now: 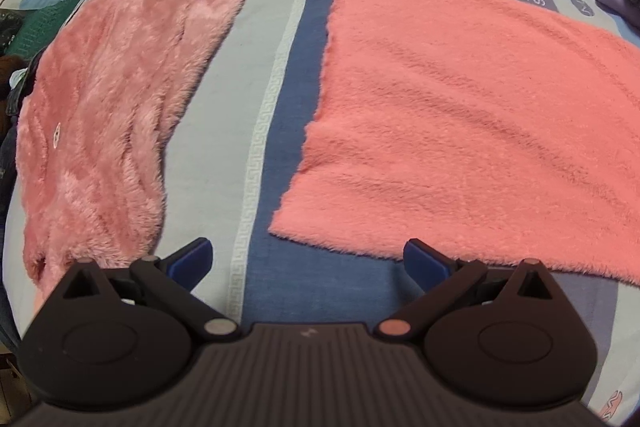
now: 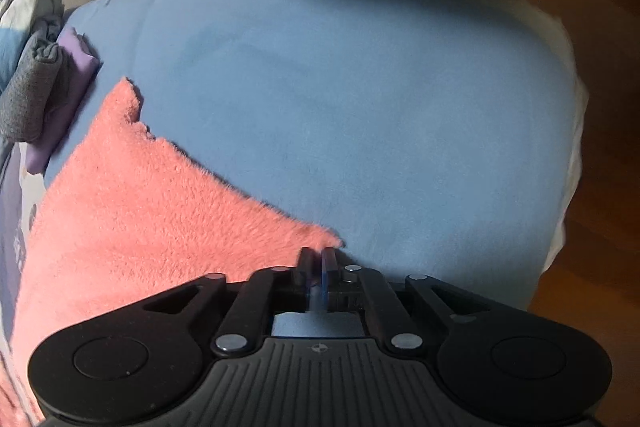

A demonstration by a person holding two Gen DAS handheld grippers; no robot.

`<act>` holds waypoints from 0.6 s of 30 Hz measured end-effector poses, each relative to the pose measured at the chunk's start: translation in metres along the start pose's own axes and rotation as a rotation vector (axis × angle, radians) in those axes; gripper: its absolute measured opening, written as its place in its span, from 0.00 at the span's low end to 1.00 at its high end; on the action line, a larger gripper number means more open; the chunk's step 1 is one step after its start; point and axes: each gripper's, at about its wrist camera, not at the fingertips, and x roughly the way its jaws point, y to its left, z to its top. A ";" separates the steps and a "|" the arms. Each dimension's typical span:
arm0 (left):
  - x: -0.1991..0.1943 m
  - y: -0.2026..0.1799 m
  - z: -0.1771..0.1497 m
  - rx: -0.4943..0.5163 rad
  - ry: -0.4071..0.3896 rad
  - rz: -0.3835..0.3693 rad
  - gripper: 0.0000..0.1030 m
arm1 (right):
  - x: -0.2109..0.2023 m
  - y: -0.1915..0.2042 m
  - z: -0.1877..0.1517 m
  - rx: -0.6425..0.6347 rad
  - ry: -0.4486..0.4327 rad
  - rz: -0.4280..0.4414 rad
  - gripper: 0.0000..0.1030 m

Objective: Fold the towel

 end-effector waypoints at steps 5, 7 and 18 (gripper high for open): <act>-0.007 0.000 -0.003 0.027 -0.015 -0.025 1.00 | -0.029 0.012 0.011 -0.121 -0.112 -0.041 0.17; -0.013 -0.009 -0.004 0.071 -0.030 -0.057 1.00 | -0.033 0.031 0.019 -0.220 -0.138 -0.002 0.19; -0.054 -0.088 -0.008 0.317 -0.151 -0.192 1.00 | 0.043 0.189 0.095 -0.774 -0.152 0.183 0.27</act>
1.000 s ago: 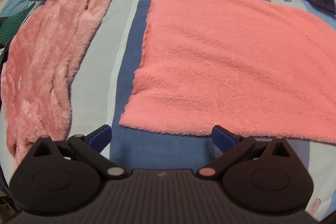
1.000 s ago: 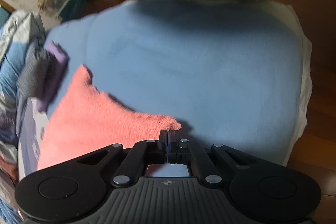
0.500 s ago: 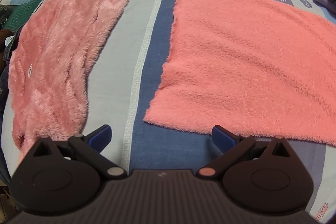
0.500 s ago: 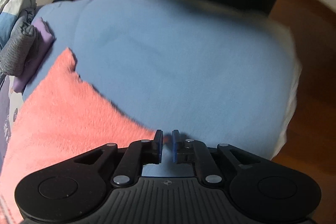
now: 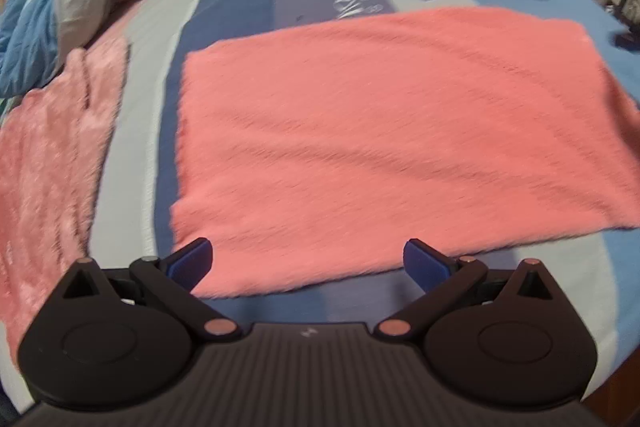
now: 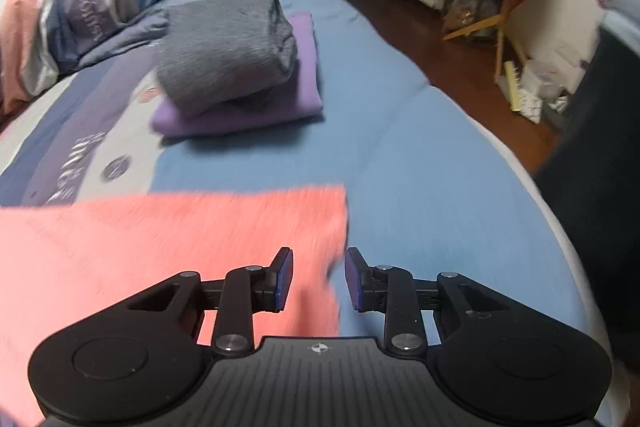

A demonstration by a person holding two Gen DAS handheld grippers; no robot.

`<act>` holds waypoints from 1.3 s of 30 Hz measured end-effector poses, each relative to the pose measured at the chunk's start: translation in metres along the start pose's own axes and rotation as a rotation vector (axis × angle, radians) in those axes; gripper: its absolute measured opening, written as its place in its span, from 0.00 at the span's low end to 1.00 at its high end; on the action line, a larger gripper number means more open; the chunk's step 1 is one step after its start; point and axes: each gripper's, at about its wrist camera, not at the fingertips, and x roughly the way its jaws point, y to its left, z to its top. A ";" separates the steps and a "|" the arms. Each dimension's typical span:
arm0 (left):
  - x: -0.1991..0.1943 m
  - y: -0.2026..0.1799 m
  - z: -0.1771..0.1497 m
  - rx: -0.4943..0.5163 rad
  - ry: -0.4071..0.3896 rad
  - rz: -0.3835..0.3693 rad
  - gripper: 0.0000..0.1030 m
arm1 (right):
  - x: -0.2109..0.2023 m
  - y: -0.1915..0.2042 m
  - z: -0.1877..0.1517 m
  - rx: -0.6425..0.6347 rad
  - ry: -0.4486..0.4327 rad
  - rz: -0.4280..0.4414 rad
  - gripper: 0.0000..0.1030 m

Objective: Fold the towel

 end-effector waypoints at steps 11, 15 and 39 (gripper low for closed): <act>0.013 -0.029 0.013 -0.020 0.040 -0.005 1.00 | 0.069 -0.025 0.044 -0.035 0.146 0.115 0.01; 0.018 -0.033 0.016 -0.043 0.059 -0.003 1.00 | 0.050 -0.037 0.055 0.005 0.016 0.042 0.01; 0.036 0.012 -0.007 -0.110 0.126 0.008 1.00 | 0.009 0.157 0.047 -0.576 -0.180 0.148 0.51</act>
